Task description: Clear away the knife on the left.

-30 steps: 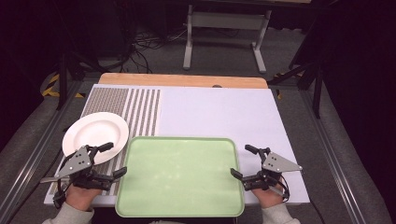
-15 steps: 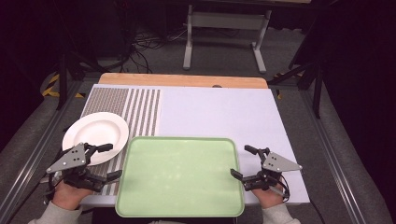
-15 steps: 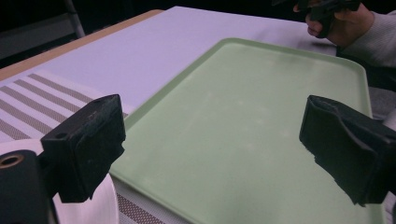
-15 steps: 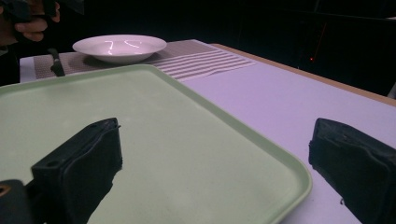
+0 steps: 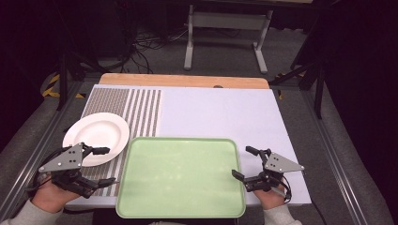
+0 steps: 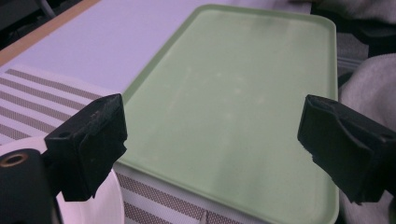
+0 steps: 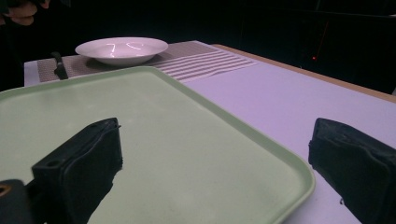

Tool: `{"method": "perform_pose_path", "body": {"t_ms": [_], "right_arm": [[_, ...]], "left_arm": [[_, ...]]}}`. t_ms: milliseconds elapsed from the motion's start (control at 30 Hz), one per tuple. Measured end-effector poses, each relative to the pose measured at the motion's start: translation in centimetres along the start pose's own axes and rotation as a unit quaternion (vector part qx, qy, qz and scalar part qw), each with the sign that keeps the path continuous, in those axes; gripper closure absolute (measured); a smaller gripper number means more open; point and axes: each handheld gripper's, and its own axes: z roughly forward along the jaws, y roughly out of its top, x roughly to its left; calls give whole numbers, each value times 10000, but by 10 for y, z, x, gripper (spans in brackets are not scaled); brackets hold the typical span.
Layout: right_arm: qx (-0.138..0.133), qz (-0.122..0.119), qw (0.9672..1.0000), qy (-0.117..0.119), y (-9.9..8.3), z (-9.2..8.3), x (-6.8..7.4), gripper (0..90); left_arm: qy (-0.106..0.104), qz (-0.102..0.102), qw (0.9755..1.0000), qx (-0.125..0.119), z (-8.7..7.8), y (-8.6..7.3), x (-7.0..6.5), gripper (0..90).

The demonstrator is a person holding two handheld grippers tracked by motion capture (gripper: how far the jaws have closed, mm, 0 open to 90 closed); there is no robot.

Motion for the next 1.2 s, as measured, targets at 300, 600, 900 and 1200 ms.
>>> {"method": "perform_pose_path", "body": {"t_ms": [300,600,900,1200], "right_arm": [[-13,21,10000,33,0,0,0,33],[-24,43,10000,58,-1,1,0,33],[17,73,9999,83,-1,2,0,34],[-7,98,9999,107,-1,1,-1,34]], "left_arm": [[-34,253,9966,787,-4,4,4,98],[-143,259,9895,1418,-4,-2,12,148],[-128,351,9819,1859,-9,-8,18,166],[-138,521,9698,2377,-14,-18,25,224]]}}
